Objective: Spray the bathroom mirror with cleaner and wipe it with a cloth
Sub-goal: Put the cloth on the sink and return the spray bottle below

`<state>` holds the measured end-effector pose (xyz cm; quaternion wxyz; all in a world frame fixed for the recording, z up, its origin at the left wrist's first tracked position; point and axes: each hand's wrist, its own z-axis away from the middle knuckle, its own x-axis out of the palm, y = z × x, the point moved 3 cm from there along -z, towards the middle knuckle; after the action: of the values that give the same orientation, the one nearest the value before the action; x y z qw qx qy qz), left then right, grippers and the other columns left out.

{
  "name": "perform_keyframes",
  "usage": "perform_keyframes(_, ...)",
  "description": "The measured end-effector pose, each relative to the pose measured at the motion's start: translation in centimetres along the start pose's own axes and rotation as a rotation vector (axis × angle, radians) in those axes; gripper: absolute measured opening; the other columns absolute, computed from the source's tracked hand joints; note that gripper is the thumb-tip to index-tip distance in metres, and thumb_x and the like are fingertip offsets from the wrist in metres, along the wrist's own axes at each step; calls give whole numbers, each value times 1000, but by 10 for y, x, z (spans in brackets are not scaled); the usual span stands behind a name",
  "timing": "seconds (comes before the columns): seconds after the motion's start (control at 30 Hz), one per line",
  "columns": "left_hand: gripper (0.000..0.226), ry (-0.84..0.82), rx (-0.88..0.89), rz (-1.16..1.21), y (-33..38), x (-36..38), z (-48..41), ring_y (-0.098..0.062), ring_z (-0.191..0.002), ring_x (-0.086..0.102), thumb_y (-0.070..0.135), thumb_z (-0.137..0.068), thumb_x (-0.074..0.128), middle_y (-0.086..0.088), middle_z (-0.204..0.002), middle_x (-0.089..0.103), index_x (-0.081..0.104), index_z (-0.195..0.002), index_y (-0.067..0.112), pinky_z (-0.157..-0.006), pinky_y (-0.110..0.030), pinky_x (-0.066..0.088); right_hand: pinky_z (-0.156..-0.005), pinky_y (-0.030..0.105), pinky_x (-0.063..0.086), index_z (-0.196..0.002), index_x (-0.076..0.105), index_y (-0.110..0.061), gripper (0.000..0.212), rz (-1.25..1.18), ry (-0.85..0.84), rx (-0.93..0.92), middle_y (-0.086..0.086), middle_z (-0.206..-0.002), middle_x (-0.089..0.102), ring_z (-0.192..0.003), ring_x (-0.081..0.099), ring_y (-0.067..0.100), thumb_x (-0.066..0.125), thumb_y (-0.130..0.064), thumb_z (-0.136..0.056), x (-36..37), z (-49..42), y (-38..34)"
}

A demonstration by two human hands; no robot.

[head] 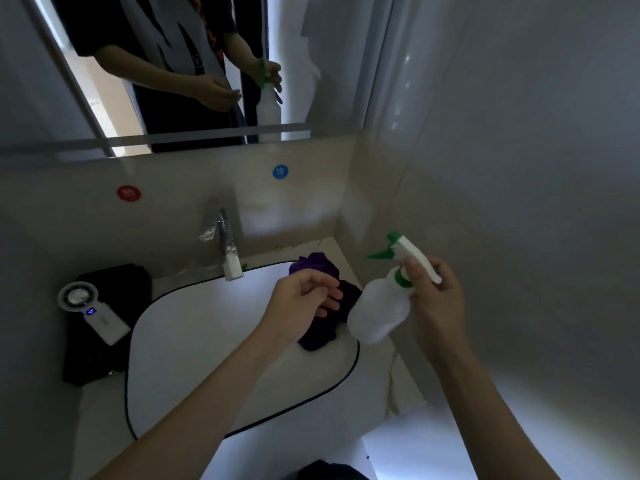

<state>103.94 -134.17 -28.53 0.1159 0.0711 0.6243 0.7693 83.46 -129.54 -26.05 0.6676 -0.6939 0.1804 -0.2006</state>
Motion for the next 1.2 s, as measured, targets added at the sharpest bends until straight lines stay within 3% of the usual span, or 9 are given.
perform_keyframes(0.17,40,182,128,37,8,-38,15,-13,-68,67,-19,-93,46,-2,-78,74,69,-86,13,-58,-18,49,-80,40,57,-103,73,-21,38,-50,-96,93,2,-94,77,-91,70,21,64,-51,-81,49,10,4)
perform_keyframes(0.27,34,270,192,25,14,-62,27,-12,-82,67,-13,-94,51,-8,-93,75,70,-93,15,-69,-15,50,-73,34,59,-101,75,-12,39,30,-188,154,3,-89,78,-86,73,20,60,-47,-93,86,25,20)
perform_keyframes(0.4,23,313,140,99,12,-90,40,-3,-96,68,13,-106,50,2,-106,76,72,-109,15,-82,-14,50,-85,55,56,-85,75,-9,40,73,-320,198,17,-90,75,-92,69,42,58,-43,-99,133,52,42)
perform_keyframes(0.57,36,406,7,175,-13,-120,58,-8,-84,74,35,-107,48,5,-85,80,77,-93,19,-78,-20,56,-76,39,50,-76,72,-4,42,83,-442,198,6,-78,73,-75,65,23,57,-36,-100,170,78,61)
perform_keyframes(0.73,44,519,-22,128,-37,-138,72,-19,-81,67,42,-99,62,-20,-89,76,75,-88,2,-80,-35,53,-85,53,54,-70,75,-21,38,119,-541,228,13,-83,73,-90,66,44,58,-36,-100,192,96,82)
perform_keyframes(0.87,39,582,-13,90,-43,-142,74,-12,-64,58,37,-96,69,-6,-66,66,66,-69,8,-69,-31,48,-84,47,54,-74,74,-11,40,136,-570,194,11,-84,73,-88,67,37,57,-34,-101,198,100,90)
perform_keyframes(1.0,45,599,13,77,-45,-146,66,-23,-69,60,32,-95,71,-28,-77,69,65,-75,-8,-71,-37,50,-77,38,51,-75,71,-7,43,120,-594,181,5,-77,71,-77,65,23,54,-37,-101,203,97,93)
perform_keyframes(1.1,39,601,10,63,-49,-150,60,-21,-69,63,28,-95,72,-26,-78,71,68,-77,-7,-69,-33,50,-73,28,48,-75,69,-11,46,124,-617,145,-3,-74,69,-73,62,10,51,-48,-96,205,97,94)
perform_keyframes(1.2,17,587,1,62,-49,-151,61,-5,-65,68,15,-95,71,-12,-80,76,76,-88,1,-59,-15,48,-72,25,48,-74,68,-17,40,97,-618,132,-4,-75,68,-74,61,10,51,-43,-99,205,96,97)
